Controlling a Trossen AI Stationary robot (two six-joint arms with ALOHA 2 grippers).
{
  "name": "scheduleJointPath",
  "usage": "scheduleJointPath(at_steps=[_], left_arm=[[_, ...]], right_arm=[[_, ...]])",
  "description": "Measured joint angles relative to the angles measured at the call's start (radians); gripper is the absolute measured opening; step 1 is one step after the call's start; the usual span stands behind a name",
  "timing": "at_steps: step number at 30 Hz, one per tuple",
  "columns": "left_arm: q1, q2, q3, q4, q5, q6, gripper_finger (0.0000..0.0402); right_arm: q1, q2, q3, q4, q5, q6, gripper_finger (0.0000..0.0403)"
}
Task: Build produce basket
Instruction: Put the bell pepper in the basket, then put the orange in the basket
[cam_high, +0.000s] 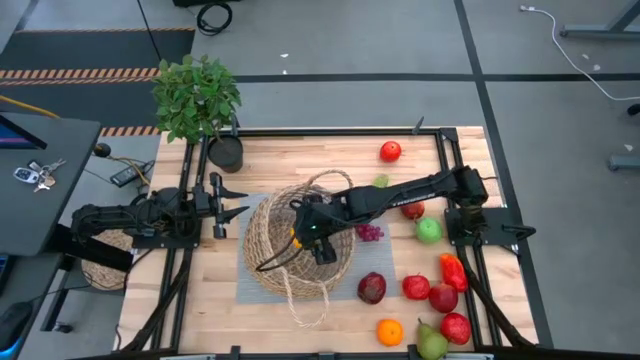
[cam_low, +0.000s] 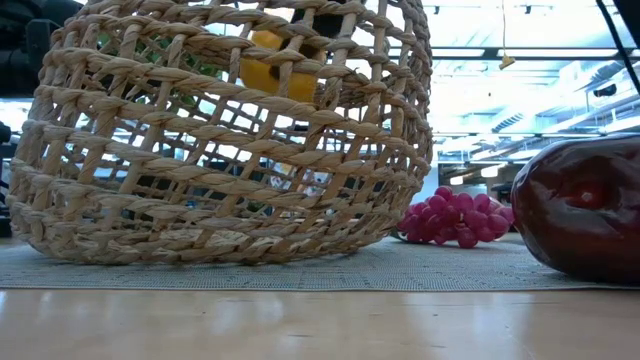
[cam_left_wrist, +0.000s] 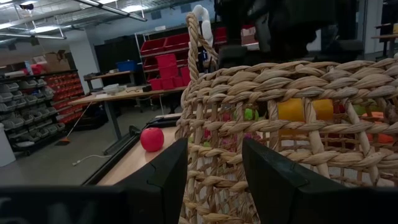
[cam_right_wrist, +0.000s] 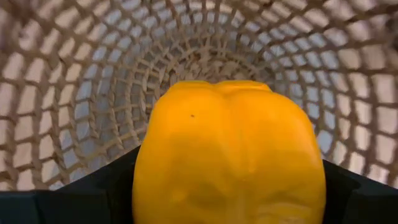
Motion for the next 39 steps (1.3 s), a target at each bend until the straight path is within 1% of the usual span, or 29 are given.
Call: scheduleJointPath(at_steps=[7, 15, 23, 26, 33, 36, 39], left_arm=[[0.0, 0.0, 0.0, 0.0, 0.0, 0.0, 0.016], [0.0, 0.0, 0.0, 0.0, 0.0, 0.0, 0.016], [0.0, 0.0, 0.0, 0.0, 0.0, 0.0, 0.016], [0.0, 0.0, 0.0, 0.001, 0.0, 0.0, 0.016], [0.0, 0.0, 0.0, 0.0, 0.0, 0.0, 0.016], [0.0, 0.0, 0.0, 0.0, 0.0, 0.0, 0.016], [0.0, 0.0, 0.0, 0.0, 0.0, 0.0, 0.016]], right_arm=[[-0.001, 0.074, 0.0, 0.0, -0.037, 0.001, 0.0317], [-0.006, 0.149, 0.0, 0.004, -0.048, -0.003, 0.0321], [-0.011, 0.179, -0.001, 0.027, -0.048, -0.005, 0.0324], [-0.015, 0.18, -0.001, 0.04, -0.048, 0.015, 0.0338], [-0.027, 0.18, -0.001, 0.039, -0.048, 0.061, 0.0391], [-0.027, 0.176, 0.01, -0.005, -0.034, 0.069, 0.0397], [-0.022, 0.151, 0.078, -0.108, 0.024, 0.082, 0.0394]])
